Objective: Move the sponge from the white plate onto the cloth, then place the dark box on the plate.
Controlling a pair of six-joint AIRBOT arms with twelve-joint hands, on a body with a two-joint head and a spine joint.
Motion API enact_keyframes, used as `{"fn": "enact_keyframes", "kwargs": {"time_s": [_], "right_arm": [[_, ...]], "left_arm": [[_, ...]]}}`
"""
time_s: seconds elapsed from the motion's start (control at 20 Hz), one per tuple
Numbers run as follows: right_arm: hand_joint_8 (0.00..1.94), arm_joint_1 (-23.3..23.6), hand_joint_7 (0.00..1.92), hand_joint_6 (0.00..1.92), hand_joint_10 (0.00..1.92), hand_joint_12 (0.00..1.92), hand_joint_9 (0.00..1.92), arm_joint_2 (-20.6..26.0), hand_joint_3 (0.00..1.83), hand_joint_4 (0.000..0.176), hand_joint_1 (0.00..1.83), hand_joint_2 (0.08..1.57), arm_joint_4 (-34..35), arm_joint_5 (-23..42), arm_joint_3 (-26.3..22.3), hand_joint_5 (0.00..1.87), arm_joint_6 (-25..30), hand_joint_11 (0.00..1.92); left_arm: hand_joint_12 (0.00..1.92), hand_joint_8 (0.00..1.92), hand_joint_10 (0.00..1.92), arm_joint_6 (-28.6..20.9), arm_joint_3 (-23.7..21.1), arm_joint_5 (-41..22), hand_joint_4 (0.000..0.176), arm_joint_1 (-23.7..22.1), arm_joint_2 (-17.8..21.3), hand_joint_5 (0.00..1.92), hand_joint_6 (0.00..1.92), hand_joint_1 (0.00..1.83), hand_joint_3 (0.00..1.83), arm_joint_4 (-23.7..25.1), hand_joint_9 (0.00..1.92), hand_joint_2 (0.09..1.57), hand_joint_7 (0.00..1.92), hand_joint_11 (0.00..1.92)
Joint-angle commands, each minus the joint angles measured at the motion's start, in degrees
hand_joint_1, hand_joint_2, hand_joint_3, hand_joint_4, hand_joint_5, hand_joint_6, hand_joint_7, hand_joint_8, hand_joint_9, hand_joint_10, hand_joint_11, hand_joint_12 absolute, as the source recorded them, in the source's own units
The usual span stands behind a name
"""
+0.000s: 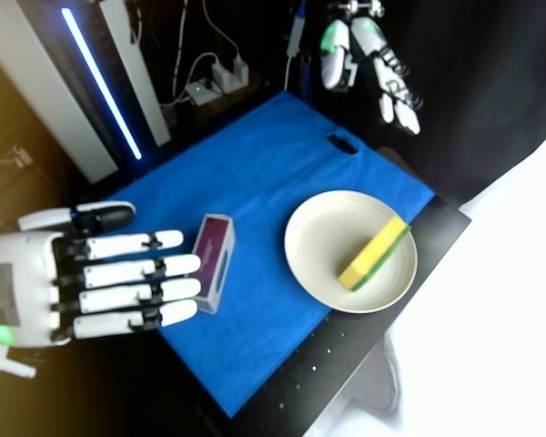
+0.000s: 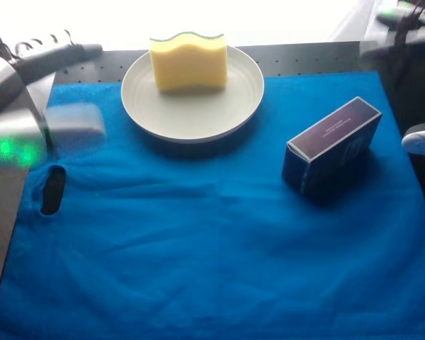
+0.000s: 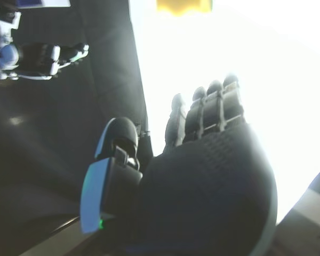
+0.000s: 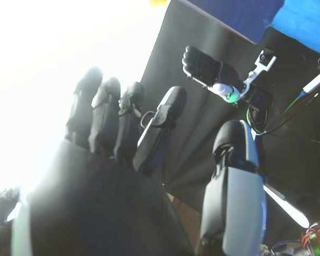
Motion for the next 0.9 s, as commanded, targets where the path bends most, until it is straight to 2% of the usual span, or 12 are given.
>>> {"fn": "enact_keyframes", "kwargs": {"time_s": [0.0,0.15,0.25,0.3,0.35,0.4,0.45,0.55,0.6,0.7,0.8,0.85], "right_arm": [[0.00,0.7,0.01,0.01,0.00,0.00,0.00,0.1,0.02,0.162,0.81,0.89,3.1,5.9,-0.1,0.13,0.5,0.00],[0.00,0.7,0.00,0.00,0.00,0.00,0.00,0.1,0.01,0.172,0.90,0.90,3.0,5.5,-0.1,0.13,0.5,0.00],[0.00,0.5,0.00,0.00,0.00,0.00,0.00,0.1,0.01,0.169,0.91,0.89,2.9,5.3,-0.1,0.13,0.5,0.00],[0.00,0.5,0.00,0.01,0.00,0.00,0.00,0.1,0.00,0.175,0.88,0.88,2.7,5.3,-0.1,0.14,0.5,0.00],[0.00,0.5,0.00,0.00,0.00,0.00,0.00,0.0,0.00,0.176,0.87,0.88,2.4,5.3,0.0,0.14,0.5,0.00],[0.00,0.5,0.00,0.00,0.00,0.00,0.00,0.0,0.00,0.176,0.88,0.89,2.2,5.2,0.1,0.13,0.5,0.00],[0.00,0.5,0.00,0.00,0.00,0.00,0.00,-0.2,0.00,0.176,0.88,0.88,1.7,5.1,0.4,0.13,0.7,0.00],[0.00,0.5,0.00,0.00,0.00,0.02,0.00,-0.6,0.00,0.176,0.80,0.85,1.1,4.8,0.7,0.09,1.1,0.04],[0.00,0.5,0.00,0.00,0.00,0.02,0.00,-0.7,0.00,0.176,0.78,0.84,0.9,4.7,0.8,0.08,1.1,0.05],[0.00,0.5,0.00,0.00,0.00,0.01,0.00,-1.0,0.00,0.150,0.81,0.85,0.3,4.5,1.2,0.07,1.3,0.03],[0.00,0.5,0.01,0.00,0.00,0.00,0.00,-1.4,0.00,0.147,0.78,0.84,0.1,4.2,1.6,0.08,1.5,0.01],[0.01,0.5,0.03,0.00,0.00,0.00,0.00,-1.5,0.00,0.152,0.76,0.84,0.0,4.2,1.7,0.08,1.5,0.00]], "left_arm": [[0.45,0.00,0.01,-0.6,0.3,-6.4,0.080,-1.3,-0.3,0.30,0.01,0.79,0.01,-0.9,0.15,1.00,0.23,0.00],[0.44,0.00,0.00,-0.6,1.7,-5.5,0.090,-3.3,-1.7,0.28,0.00,0.75,0.00,-0.3,0.13,0.98,0.19,0.00],[0.39,0.00,0.00,-1.0,4.5,-3.7,0.111,-7.0,-4.2,0.28,0.00,0.78,0.00,0.9,0.13,0.96,0.19,0.00],[0.41,0.00,0.00,-1.9,6.8,-1.9,0.052,-9.8,-6.1,0.24,0.00,0.78,0.00,2.3,0.12,0.98,0.18,0.00],[0.45,0.00,0.00,-2.7,9.3,0.4,0.018,-13.1,-8.0,0.24,0.00,0.77,0.00,4.3,0.13,0.98,0.18,0.00],[0.49,0.00,0.00,-2.9,10.4,1.8,0.031,-14.9,-8.9,0.25,0.00,0.76,0.00,5.2,0.14,0.97,0.18,0.00],[0.50,0.00,0.01,-2.9,12.2,4.8,0.067,-17.9,-10.2,0.26,0.00,0.74,0.00,7.2,0.16,0.97,0.18,0.00],[0.49,0.01,0.01,-3.0,15.2,9.8,0.105,-22.7,-12.4,0.27,0.01,0.83,0.00,10.7,0.18,0.94,0.20,0.00],[0.50,0.00,0.01,-3.2,16.8,12.0,0.106,-24.8,-13.6,0.28,0.00,0.85,0.00,12.0,0.19,0.93,0.21,0.00],[0.71,0.00,0.01,-3.6,20.1,17.1,0.120,-27.6,-16.0,0.31,0.00,0.85,0.00,14.5,0.26,0.91,0.23,0.00],[0.85,0.01,0.02,-4.5,24.1,22.6,0.142,-30.2,-19.1,0.34,0.01,0.92,0.00,18.5,0.33,0.90,0.29,0.00],[0.95,0.01,0.02,-4.5,25.4,24.4,0.122,-31.0,-20.4,0.37,0.01,1.03,0.00,19.7,0.37,0.92,0.32,0.00]]}}
